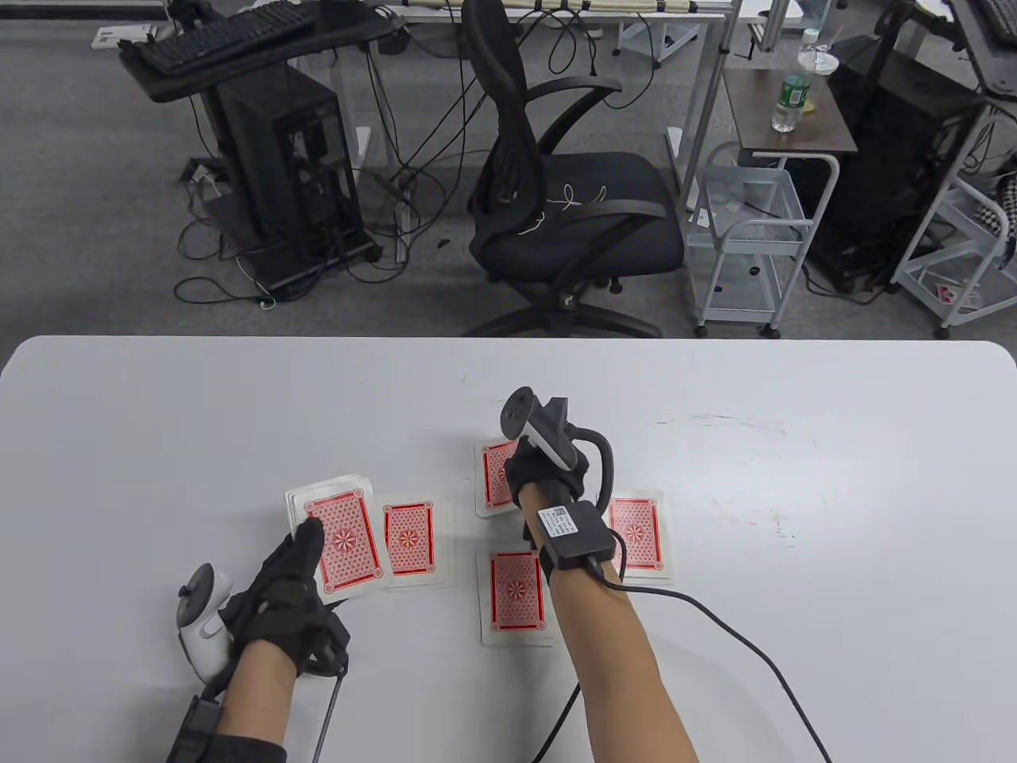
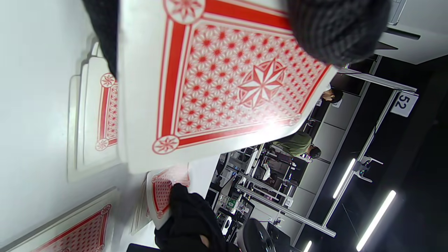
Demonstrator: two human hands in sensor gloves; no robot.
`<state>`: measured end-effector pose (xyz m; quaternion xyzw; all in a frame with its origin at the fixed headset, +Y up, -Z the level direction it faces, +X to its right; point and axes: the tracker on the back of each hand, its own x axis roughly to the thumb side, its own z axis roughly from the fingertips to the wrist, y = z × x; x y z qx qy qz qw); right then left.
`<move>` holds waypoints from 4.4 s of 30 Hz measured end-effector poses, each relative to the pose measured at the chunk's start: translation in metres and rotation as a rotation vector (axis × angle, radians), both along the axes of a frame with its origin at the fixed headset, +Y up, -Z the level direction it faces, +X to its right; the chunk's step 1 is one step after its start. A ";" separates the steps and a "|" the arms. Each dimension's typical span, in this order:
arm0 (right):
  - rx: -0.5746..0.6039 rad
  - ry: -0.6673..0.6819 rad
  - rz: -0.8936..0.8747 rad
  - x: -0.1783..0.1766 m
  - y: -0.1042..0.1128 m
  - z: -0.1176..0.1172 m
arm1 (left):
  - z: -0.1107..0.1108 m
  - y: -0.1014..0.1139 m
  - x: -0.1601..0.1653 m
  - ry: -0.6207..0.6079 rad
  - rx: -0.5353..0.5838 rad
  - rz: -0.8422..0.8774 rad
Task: Four-player card dealing with fan arrangement
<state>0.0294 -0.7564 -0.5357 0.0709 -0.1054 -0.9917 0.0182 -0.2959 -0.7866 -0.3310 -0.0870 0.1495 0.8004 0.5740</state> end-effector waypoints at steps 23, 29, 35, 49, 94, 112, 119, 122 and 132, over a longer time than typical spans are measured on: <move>-0.005 0.399 -0.984 -0.086 0.040 0.138 | 0.008 0.011 0.017 -0.029 0.053 -0.024; 0.061 0.310 -1.055 -0.068 0.040 0.137 | 0.008 0.010 0.018 -0.052 0.043 -0.004; -0.005 0.242 -1.174 -0.028 0.040 0.126 | 0.006 0.011 0.020 -0.058 0.071 -0.001; 0.030 -0.123 -0.556 0.156 0.037 0.095 | 0.003 0.007 0.019 -0.071 0.041 -0.021; -0.060 0.206 -1.277 0.006 0.023 0.163 | 0.009 0.007 0.070 -0.225 0.078 -0.007; -0.068 0.105 -0.282 0.032 0.000 0.155 | 0.002 0.000 0.036 -0.102 0.028 -0.042; -0.018 0.125 -0.148 0.021 0.007 0.159 | 0.001 0.000 0.039 -0.114 0.037 -0.056; 0.052 0.157 -0.372 0.024 0.023 0.162 | 0.001 0.000 0.041 -0.118 0.042 -0.058; 0.103 0.346 -0.987 -0.011 0.027 0.173 | 0.004 0.001 0.066 -0.229 0.039 -0.097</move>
